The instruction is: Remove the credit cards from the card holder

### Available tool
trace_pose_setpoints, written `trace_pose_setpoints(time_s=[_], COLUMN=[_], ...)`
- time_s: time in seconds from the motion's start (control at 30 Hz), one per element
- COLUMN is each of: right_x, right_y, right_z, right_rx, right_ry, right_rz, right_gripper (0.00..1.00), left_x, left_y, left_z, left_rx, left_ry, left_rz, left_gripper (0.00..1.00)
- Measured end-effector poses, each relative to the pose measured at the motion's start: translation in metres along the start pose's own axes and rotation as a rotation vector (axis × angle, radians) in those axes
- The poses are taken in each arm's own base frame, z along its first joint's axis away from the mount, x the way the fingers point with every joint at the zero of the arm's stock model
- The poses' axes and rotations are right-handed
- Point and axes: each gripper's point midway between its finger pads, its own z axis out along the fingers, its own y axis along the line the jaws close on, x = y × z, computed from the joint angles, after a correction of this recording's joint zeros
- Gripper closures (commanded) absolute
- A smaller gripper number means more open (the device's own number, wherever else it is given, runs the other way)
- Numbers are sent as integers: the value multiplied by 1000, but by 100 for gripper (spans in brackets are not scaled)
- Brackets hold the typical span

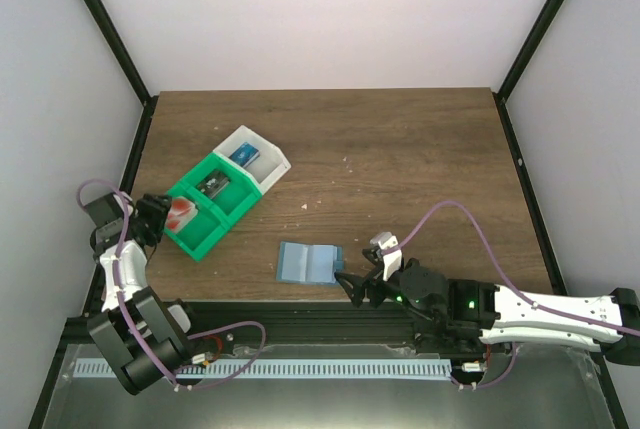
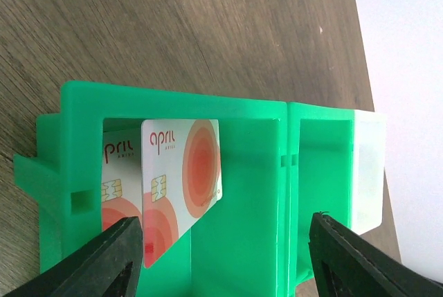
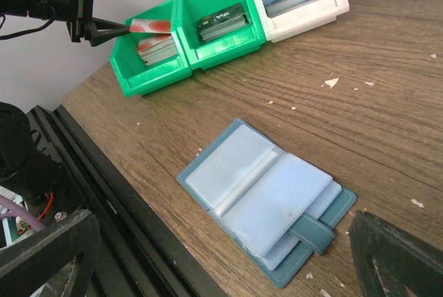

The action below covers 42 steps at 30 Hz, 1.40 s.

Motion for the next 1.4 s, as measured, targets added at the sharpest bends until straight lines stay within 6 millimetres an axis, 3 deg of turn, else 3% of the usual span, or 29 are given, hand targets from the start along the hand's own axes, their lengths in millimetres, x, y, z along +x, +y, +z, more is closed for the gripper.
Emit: trace_pose_setpoints(time_s=[0.6,0.83,0.93,1.1,1.3,1.4], right_x=[-2,-2,2,7,6,12], right_y=[-1,-6,-12,-15,-12,-16], right_z=[-2,-4,-3,0,7,12], right_rx=[3,26,56,105,136,157], right_ry=[-11,-12,3,54,91,122], right_rz=[25,53,82,107,138,147], right_gripper=[0,0,0,0,5,9], left_x=[0,2,4,23,71,100], left_y=[-1,-14,-30,-74,-123,-137], left_z=[-3,-6,-8,-17,-31,-37], left_rx=[-65,-72,-38,86,241,296], left_ry=[-3,-1,8,66,185,257], left_rz=[-29,-6,36,161,333,404], left_gripper=[30,31,33,35,37,37])
